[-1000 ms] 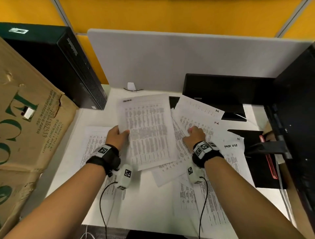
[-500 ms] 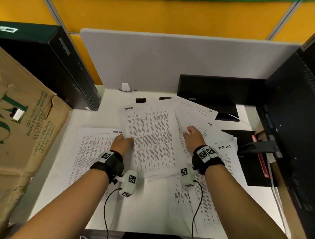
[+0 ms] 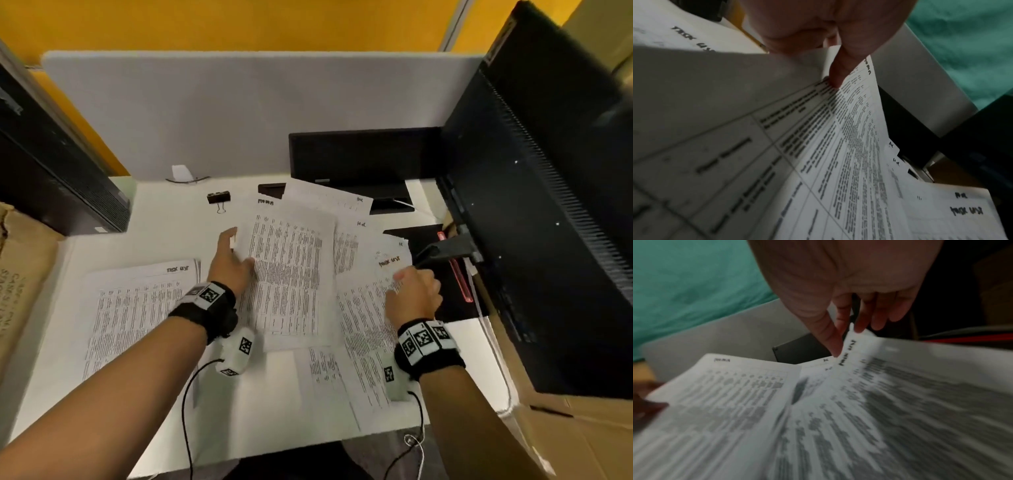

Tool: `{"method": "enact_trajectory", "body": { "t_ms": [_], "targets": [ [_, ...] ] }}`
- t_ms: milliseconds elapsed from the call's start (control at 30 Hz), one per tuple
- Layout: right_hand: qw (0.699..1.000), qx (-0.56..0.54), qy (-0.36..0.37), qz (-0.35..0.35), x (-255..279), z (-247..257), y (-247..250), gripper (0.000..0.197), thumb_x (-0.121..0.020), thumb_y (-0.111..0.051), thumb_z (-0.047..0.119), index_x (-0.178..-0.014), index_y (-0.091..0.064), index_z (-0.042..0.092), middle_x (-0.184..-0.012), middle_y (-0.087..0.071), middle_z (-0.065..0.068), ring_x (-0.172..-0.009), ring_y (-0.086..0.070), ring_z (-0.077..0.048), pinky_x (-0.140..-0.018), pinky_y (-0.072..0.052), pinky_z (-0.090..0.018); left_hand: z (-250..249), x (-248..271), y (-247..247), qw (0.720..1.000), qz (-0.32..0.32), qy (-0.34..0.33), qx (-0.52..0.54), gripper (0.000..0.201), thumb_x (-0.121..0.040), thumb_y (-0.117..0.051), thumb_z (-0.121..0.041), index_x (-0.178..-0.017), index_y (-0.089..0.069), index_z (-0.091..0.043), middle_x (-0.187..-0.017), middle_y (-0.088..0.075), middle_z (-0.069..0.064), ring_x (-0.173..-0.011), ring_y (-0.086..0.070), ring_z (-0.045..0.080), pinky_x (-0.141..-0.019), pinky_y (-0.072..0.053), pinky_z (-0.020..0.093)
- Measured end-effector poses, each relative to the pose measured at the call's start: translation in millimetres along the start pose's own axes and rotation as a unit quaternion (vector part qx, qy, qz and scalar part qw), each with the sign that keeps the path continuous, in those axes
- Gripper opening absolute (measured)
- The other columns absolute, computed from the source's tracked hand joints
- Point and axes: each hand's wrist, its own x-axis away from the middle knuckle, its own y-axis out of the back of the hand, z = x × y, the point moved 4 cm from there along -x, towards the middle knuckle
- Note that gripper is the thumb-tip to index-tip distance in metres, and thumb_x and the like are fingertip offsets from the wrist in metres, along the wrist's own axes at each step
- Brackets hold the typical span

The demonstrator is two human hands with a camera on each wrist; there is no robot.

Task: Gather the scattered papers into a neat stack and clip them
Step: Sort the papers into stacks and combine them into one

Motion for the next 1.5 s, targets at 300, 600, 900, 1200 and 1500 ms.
{"method": "enact_trajectory", "body": {
  "t_ms": [300, 600, 900, 1200, 1500],
  "targets": [
    [0.994, 0.036, -0.098, 0.029, 5, -48, -8, 0.043, -0.079, -0.062, 0.002, -0.118, -0.051, 0.018, -0.122, -0.058, -0.011, -0.117, -0.046, -0.032, -0.099, -0.030, -0.044, -4, 5, 11, 0.996, -0.029, -0.005, -0.083, 0.018, -0.093, -0.058, -0.015, -0.108, -0.050, -0.009, -0.099, -0.062, 0.008, -0.089, -0.059, 0.026, -0.081, -0.048, 0.035],
    [0.988, 0.092, -0.116, 0.052, -2, -39, -1, 0.027, -0.086, -0.056, 0.011, -0.113, -0.058, 0.010, -0.120, -0.059, -0.014, -0.116, -0.050, -0.034, -0.097, -0.033, -0.043, -6, 9, 38, 0.997, -0.050, -0.013, -0.061, 0.019, -0.097, -0.050, -0.018, -0.115, -0.051, -0.010, -0.103, -0.059, 0.004, -0.090, -0.056, 0.025, -0.076, -0.044, 0.033],
    [0.951, -0.310, 0.014, 0.000, -15, 36, 51, 0.011, -0.096, -0.049, 0.012, -0.107, -0.052, 0.009, -0.092, -0.061, -0.001, -0.077, -0.058, -0.014, -0.063, -0.045, -0.021, -8, 3, 68, 0.996, -0.086, -0.009, -0.034, 0.018, -0.098, -0.049, -0.014, -0.116, -0.050, -0.011, -0.104, -0.058, 0.004, -0.090, -0.055, 0.024, -0.078, -0.044, 0.032],
    [0.955, -0.234, -0.061, 0.171, -49, 57, -47, 0.044, -0.092, -0.057, 0.010, -0.133, -0.049, -0.003, -0.128, -0.055, -0.019, -0.122, -0.052, -0.037, -0.094, -0.043, -0.032, -8, -5, 127, 0.982, -0.190, 0.008, 0.021, 0.034, -0.094, -0.051, -0.010, -0.128, -0.049, -0.010, -0.122, -0.058, 0.009, -0.107, -0.055, 0.025, -0.087, -0.041, 0.030],
    [0.979, -0.033, -0.116, 0.164, -38, 53, -91, 0.103, -0.084, -0.063, 0.054, -0.153, -0.002, 0.008, -0.160, 0.002, -0.021, -0.147, -0.002, -0.039, -0.116, -0.013, -0.053, 7, -5, 128, 0.981, -0.190, 0.029, 0.043, 0.035, -0.094, -0.052, -0.011, -0.128, -0.050, -0.014, -0.126, -0.059, 0.009, -0.108, -0.057, 0.025, -0.086, -0.043, 0.032]
  ]
}}
